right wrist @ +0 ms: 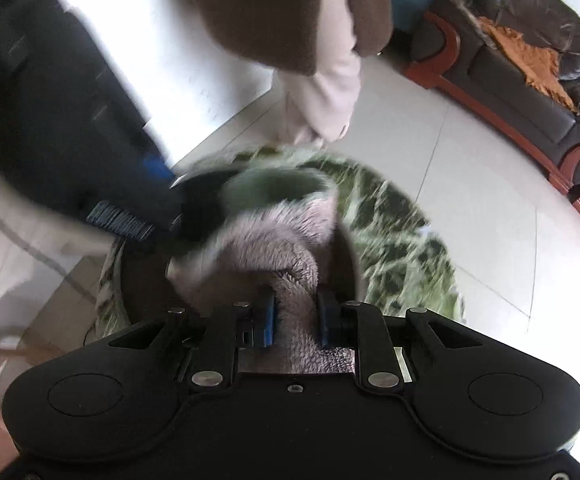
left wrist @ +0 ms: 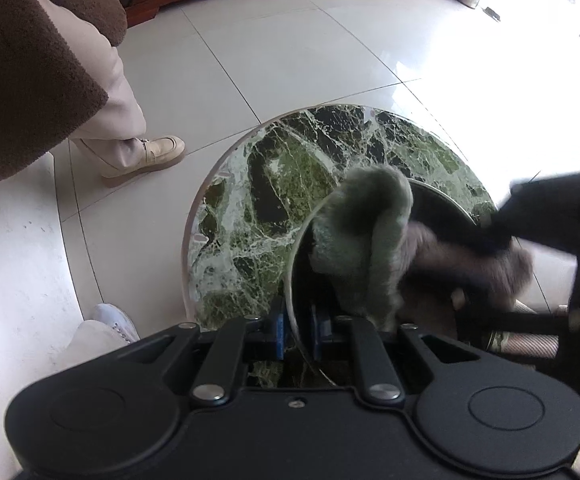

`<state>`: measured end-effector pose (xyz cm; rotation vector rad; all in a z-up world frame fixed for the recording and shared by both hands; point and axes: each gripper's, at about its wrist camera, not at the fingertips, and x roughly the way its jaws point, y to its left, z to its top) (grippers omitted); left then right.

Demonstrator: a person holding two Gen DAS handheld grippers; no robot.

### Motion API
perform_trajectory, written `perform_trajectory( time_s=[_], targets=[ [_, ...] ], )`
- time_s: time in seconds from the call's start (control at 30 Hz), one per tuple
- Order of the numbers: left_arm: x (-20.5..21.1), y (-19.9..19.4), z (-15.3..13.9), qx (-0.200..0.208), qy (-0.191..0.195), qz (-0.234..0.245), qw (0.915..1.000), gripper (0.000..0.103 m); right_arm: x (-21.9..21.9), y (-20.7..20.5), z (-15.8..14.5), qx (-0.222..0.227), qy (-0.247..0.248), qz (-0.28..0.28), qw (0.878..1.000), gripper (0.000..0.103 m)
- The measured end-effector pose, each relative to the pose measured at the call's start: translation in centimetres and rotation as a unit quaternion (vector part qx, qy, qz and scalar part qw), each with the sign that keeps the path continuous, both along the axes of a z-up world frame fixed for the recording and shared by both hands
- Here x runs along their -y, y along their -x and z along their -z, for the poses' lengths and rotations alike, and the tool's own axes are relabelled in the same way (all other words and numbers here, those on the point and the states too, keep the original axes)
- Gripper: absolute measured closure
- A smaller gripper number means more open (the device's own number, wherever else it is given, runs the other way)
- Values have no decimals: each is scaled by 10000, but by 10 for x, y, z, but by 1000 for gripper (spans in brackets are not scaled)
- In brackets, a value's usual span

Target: Clean bowl

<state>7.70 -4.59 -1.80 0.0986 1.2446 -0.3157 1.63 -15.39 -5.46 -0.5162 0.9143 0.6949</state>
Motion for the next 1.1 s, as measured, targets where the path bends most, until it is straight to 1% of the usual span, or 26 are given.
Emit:
perform_trajectory(
  time_s=[0.2,0.33,0.37,0.47,0.57,0.67,0.73,0.8,0.87,0.93,0.97,1.03,1.07,1.1],
  targets=[
    [0,1,0,2,-52,7,10000,91,0,-3,-1,43,-46,23,10000,83],
    [-3,2,0,-17,-16,-32,10000,91,3,-17,-4,354,152,196,9991,83],
    [-3,2,0,-9,-16,-41,10000,91,5,-18,-4,364,183,223,9989,83],
    [-5,3,-1,12,-14,-66,10000,91,12,-10,-2,183,218,203,9994,83],
    [-6,4,-2,34,-13,-91,10000,91,5,5,4,18,266,-16,9996,83],
    [-7,5,-3,55,-11,-116,9999,91,1,2,0,-32,-13,35,10000,82],
    [-8,5,-4,69,-10,-133,9999,91,3,-4,-5,82,-73,177,9998,82],
    [-9,6,-5,84,-9,-150,9999,91,10,-8,-13,158,-184,329,9992,78],
    [-10,6,-5,98,-8,-167,9998,91,21,-7,-21,190,-344,477,9981,69],
    [-11,2,-8,157,59,-181,9997,91,32,0,-30,248,-490,647,9964,68],
    [-11,1,-9,164,66,-179,9997,91,39,3,-32,229,-599,829,9945,68],
    [-8,-1,-9,184,62,-125,9997,91,55,4,-31,92,-890,1366,9866,67],
    [-7,-2,-9,195,59,-95,9997,91,63,4,-31,23,-1034,1633,9811,62],
    [-7,-2,-7,178,45,-88,9998,92,71,5,-31,-45,-1177,1898,9747,61]
  ],
)
